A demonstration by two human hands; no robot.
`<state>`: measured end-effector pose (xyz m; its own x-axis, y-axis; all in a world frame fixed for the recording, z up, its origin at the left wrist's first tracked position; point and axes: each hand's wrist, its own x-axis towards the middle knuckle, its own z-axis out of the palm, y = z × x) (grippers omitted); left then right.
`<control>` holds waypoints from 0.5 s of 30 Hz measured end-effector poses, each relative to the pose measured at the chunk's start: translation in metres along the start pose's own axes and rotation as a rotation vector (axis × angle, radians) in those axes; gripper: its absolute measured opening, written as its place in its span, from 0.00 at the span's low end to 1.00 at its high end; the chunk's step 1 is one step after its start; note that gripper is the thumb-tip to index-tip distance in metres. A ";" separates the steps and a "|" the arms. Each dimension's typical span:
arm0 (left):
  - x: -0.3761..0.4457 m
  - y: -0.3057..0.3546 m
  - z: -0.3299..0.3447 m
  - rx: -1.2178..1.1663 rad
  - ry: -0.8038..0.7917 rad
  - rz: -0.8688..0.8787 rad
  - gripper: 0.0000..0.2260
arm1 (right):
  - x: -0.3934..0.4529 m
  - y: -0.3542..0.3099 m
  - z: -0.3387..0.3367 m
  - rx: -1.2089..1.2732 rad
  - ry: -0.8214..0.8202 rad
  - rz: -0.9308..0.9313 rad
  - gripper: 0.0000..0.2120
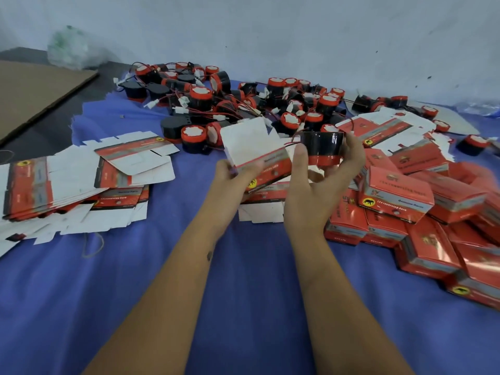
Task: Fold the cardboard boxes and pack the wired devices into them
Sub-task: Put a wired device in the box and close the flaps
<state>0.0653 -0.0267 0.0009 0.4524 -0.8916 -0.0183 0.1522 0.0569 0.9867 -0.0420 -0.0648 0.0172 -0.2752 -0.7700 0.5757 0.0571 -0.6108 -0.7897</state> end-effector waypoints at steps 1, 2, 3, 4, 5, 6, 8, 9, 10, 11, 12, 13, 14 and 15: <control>0.001 -0.002 -0.004 0.083 0.025 0.033 0.21 | 0.001 0.001 -0.001 0.027 0.006 0.002 0.26; 0.001 -0.002 -0.009 0.169 0.056 0.075 0.22 | 0.002 0.001 -0.001 0.025 0.011 -0.012 0.26; 0.002 -0.003 -0.016 0.249 0.086 0.124 0.22 | 0.002 0.001 -0.001 -0.004 0.017 -0.046 0.26; 0.003 -0.003 -0.022 0.321 0.113 0.166 0.22 | 0.002 0.001 -0.001 -0.059 0.023 -0.105 0.26; 0.004 -0.004 -0.028 0.377 0.138 0.193 0.22 | 0.001 0.001 0.000 -0.120 0.024 -0.184 0.26; 0.005 -0.004 -0.033 0.418 0.161 0.210 0.23 | 0.000 0.001 0.001 -0.175 0.014 -0.268 0.25; 0.006 -0.005 -0.038 0.471 0.186 0.235 0.25 | -0.003 0.002 0.003 -0.273 -0.067 -0.415 0.26; 0.005 -0.004 -0.038 0.484 0.186 0.247 0.25 | -0.005 0.003 0.004 -0.330 -0.134 -0.479 0.26; 0.004 -0.003 -0.037 0.483 0.177 0.256 0.26 | -0.007 0.004 0.005 -0.396 -0.207 -0.525 0.25; 0.003 -0.003 -0.036 0.464 0.159 0.260 0.26 | -0.009 0.004 0.005 -0.462 -0.277 -0.553 0.25; 0.001 -0.002 -0.036 0.438 0.136 0.259 0.25 | -0.011 0.005 0.007 -0.520 -0.344 -0.575 0.25; 0.000 -0.001 -0.037 0.418 0.107 0.256 0.25 | -0.013 0.005 0.008 -0.566 -0.411 -0.593 0.25; 0.000 -0.001 -0.037 0.412 0.077 0.251 0.25 | -0.014 0.005 0.010 -0.594 -0.483 -0.598 0.26; 0.000 0.000 -0.038 0.416 0.048 0.248 0.25 | -0.015 0.005 0.010 -0.600 -0.558 -0.580 0.28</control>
<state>0.0990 -0.0096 -0.0057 0.4723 -0.8516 0.2275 -0.3251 0.0716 0.9430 -0.0277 -0.0583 0.0064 0.3912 -0.4532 0.8010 -0.4790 -0.8434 -0.2433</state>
